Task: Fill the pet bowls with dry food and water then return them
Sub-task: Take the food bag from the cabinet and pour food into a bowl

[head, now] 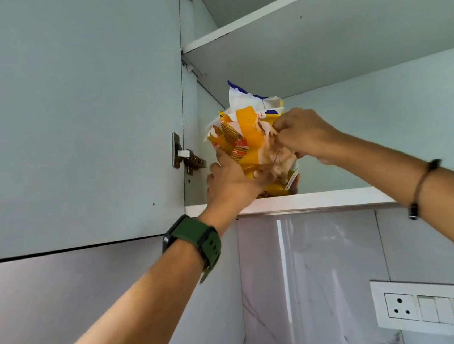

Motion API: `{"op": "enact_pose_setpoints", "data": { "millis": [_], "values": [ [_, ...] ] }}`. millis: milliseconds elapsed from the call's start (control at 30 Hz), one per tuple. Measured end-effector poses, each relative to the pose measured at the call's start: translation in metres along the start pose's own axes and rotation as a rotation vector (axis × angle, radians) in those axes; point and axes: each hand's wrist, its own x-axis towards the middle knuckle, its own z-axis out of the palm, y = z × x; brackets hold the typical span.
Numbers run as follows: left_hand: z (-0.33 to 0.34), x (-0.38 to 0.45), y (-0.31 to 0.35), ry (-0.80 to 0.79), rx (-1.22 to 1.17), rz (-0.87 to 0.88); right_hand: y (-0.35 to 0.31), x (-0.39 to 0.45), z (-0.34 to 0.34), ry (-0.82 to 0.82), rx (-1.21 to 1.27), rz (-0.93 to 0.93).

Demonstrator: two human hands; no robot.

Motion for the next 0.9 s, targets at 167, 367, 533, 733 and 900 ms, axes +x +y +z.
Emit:
{"op": "enact_pose_setpoints", "data": {
  "millis": [167, 367, 533, 733, 900],
  "values": [
    [-0.004, -0.011, 0.003, 0.037, 0.153, 0.001, 0.016, -0.003, -0.053, -0.213, 0.415, 0.184],
    [-0.015, -0.001, -0.002, -0.123, -0.024, -0.169, 0.047, 0.023, -0.011, -0.396, 0.339, 0.567],
    [-0.021, -0.011, 0.000, -0.140, -0.012, -0.119, 0.047, 0.026, 0.017, -0.547, 0.639, 0.638],
    [-0.022, -0.036, 0.010, -0.080, 0.083, -0.025, 0.033, -0.010, 0.001, -0.388, 0.694, 0.586],
    [-0.034, -0.068, 0.030, -0.050, -0.020, 0.077, 0.011, -0.042, -0.031, -0.295, 0.671, 0.569]
  ]
}}
